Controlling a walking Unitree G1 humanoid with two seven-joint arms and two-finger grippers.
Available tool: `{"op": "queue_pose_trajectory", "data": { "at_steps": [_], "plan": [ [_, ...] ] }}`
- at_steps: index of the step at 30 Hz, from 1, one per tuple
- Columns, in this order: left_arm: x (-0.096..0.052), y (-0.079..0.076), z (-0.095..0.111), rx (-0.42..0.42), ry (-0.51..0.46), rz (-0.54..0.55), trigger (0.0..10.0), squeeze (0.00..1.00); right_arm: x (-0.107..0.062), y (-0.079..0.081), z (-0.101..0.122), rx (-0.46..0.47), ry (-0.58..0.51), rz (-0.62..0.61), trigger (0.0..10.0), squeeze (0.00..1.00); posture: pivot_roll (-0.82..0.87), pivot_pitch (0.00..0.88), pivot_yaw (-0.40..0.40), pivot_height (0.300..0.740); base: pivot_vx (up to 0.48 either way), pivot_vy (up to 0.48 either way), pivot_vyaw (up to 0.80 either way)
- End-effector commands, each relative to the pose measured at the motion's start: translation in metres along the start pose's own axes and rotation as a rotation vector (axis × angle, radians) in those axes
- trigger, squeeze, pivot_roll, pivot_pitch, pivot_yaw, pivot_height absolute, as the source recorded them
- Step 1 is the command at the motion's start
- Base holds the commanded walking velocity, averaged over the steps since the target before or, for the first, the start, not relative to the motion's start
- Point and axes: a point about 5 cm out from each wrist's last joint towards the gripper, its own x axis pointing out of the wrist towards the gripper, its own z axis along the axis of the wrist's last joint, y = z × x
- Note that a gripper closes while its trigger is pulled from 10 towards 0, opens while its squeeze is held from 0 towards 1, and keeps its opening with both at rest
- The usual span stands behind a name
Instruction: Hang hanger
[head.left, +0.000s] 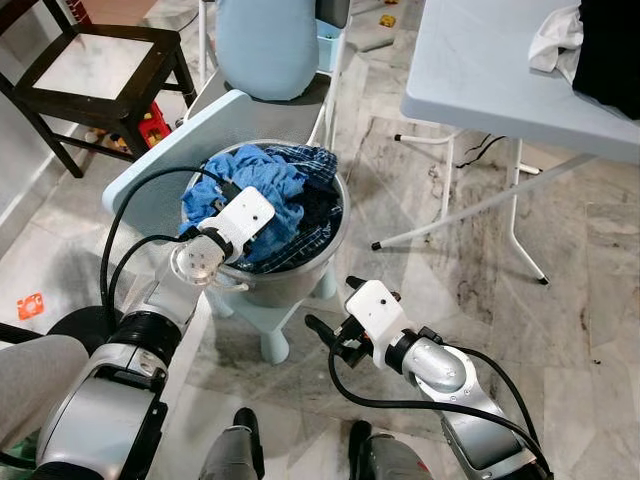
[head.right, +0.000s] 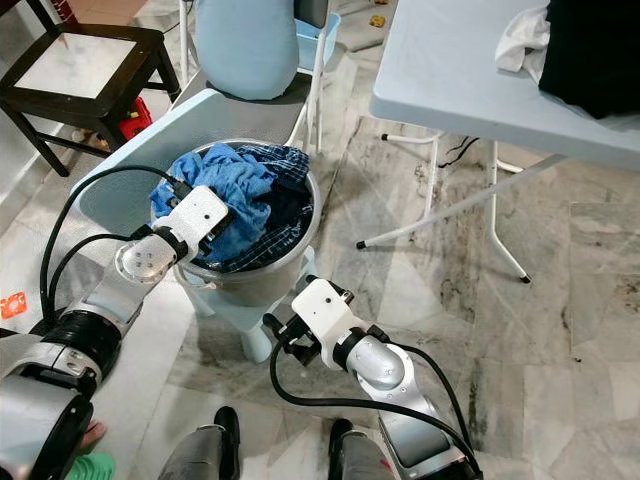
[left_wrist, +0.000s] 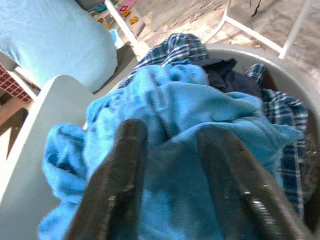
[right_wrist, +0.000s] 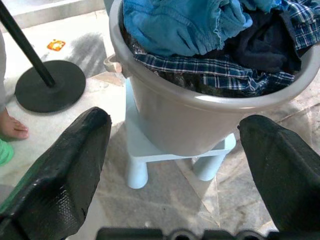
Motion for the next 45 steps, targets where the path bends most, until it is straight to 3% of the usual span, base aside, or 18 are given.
{"op": "queue_pose_trajectory", "data": {
  "at_steps": [1, 8, 9, 10, 12, 13, 14, 15, 22, 34, 45],
  "plan": [
    [-0.002, -0.003, -0.005, -0.01, 0.009, -0.008, 0.0, 0.0, -0.002, 0.003, -0.002, 0.002, 0.005, 0.001, 10.0, 0.0, -0.04, 0.302, -0.021, 0.74, 0.0, 0.0, 0.0],
    [0.0, -0.005, 0.006, -0.004, -0.052, -0.026, 0.0, 0.0, -0.001, 0.003, -0.002, -0.003, 0.003, 0.004, 10.0, 0.0, -0.03, 0.3, -0.026, 0.74, 0.0, 0.0, 0.0],
    [0.001, -0.011, 0.011, 0.004, -0.066, -0.06, 9.0, 0.0, -0.001, 0.002, -0.002, -0.004, 0.003, 0.005, 10.0, 0.0, -0.03, 0.3, -0.027, 0.74, 0.0, 0.0, 0.0],
    [0.001, -0.016, 0.013, 0.02, -0.069, -0.088, 10.0, 0.0, -0.001, 0.002, -0.001, -0.005, 0.003, 0.006, 10.0, 0.0, -0.03, 0.299, -0.027, 0.74, 0.0, 0.0, 0.0],
    [0.0, -0.025, 0.012, 0.043, -0.052, -0.12, 10.0, 0.0, -0.001, 0.002, -0.002, -0.006, 0.004, 0.008, 10.0, 0.0, -0.03, 0.299, -0.027, 0.74, 0.0, 0.0, 0.0],
    [-0.002, -0.034, 0.009, 0.04, -0.032, -0.168, 10.0, 0.81, -0.001, 0.002, -0.002, -0.006, 0.005, 0.009, 10.0, 0.0, -0.03, 0.299, -0.027, 0.74, 0.0, 0.0, 0.0],
    [-0.002, -0.036, 0.008, 0.037, -0.029, -0.178, 10.0, 0.81, -0.001, 0.003, -0.002, -0.007, 0.005, 0.01, 10.0, 0.0, -0.03, 0.299, -0.027, 0.74, 0.0, 0.0, 0.0],
    [-0.004, -0.041, 0.005, 0.032, -0.01, -0.207, 10.0, 1.0, 0.0, 0.003, -0.002, -0.007, 0.005, 0.011, 10.0, 0.0, -0.03, 0.299, -0.027, 0.74, 0.0, 0.0, 0.0],
    [-0.011, -0.052, -0.012, 0.022, 0.073, -0.194, 10.0, 1.0, -0.001, 0.003, -0.003, -0.01, 0.007, 0.011, 10.0, 0.0, -0.03, 0.301, -0.025, 0.74, 0.0, 0.0, 0.0],
    [-0.014, -0.056, -0.019, 0.058, 0.122, -0.186, 10.0, 1.0, -0.001, 0.006, -0.004, -0.01, 0.013, 0.018, 10.0, 0.0, -0.03, 0.306, -0.024, 0.74, 0.0, 0.0, 0.0],
    [-0.011, -0.061, -0.013, 0.173, 0.141, -0.239, 10.0, 1.0, -0.003, 0.006, -0.005, -0.012, 0.015, 0.016, 10.0, 0.0, -0.03, 0.31, -0.023, 0.74, 0.0, 0.0, 0.0]
  ]
}}
